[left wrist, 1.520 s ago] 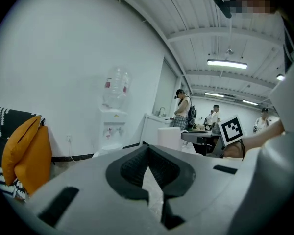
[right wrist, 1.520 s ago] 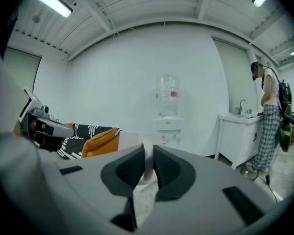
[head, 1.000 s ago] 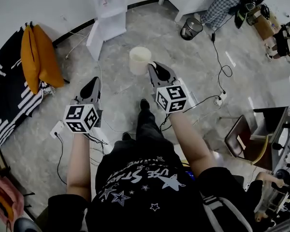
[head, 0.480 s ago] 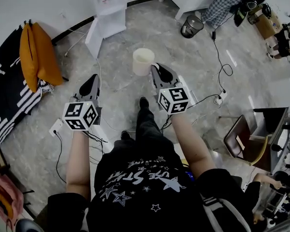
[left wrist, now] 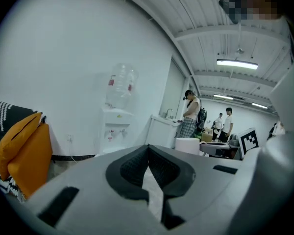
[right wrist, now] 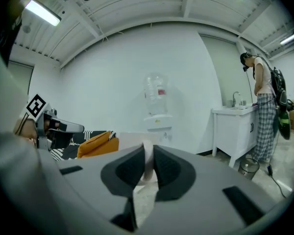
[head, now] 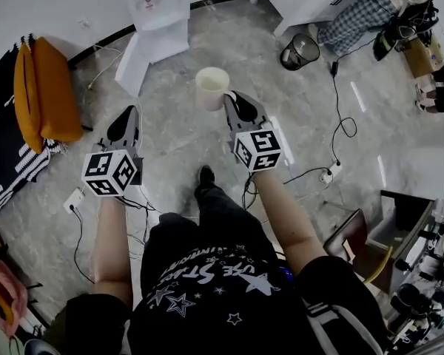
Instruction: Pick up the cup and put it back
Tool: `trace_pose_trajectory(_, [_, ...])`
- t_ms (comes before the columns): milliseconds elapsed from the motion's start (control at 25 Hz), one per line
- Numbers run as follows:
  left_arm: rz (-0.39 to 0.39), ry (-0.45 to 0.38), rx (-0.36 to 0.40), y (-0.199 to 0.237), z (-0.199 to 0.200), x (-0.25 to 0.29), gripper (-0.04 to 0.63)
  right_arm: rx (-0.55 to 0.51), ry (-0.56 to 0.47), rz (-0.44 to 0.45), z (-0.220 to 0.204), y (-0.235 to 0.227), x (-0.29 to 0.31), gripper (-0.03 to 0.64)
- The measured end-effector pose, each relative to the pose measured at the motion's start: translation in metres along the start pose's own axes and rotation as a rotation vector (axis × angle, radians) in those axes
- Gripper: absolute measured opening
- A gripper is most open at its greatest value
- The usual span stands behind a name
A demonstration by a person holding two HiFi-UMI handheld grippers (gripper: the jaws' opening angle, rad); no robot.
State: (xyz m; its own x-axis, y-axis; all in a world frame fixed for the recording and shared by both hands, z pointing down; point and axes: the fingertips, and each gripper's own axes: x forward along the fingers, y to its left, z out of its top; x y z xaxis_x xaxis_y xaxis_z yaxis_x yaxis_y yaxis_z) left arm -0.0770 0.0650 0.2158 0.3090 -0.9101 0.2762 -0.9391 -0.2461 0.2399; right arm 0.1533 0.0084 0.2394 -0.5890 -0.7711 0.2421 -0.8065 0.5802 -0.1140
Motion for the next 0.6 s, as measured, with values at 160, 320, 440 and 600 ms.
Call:
trace_pose_trajectory(160, [0.018, -0.038, -0.015, 0.008, 0.016, 0.057, 0.009, -0.011, 0.022, 0.034, 0.002, -0.043, 0.052, 0.041])
trace_pose_trajectory(320, [0.029, 0.015, -0.029, 0.017, 0.001, 0.101, 0.009, 0.006, 0.086, 0.034, -0.019, -0.074, 0.098, 0.041])
trace_pose_trajectory(440, [0.019, 0.072, -0.036, 0.04, -0.026, 0.136, 0.009, 0.025, 0.124, 0.02, -0.043, -0.089, 0.137, 0.041])
trace_pose_trajectory(600, [0.019, 0.145, -0.073, 0.091, -0.075, 0.196, 0.009, 0.014, 0.171, 0.011, -0.081, -0.108, 0.204, 0.041])
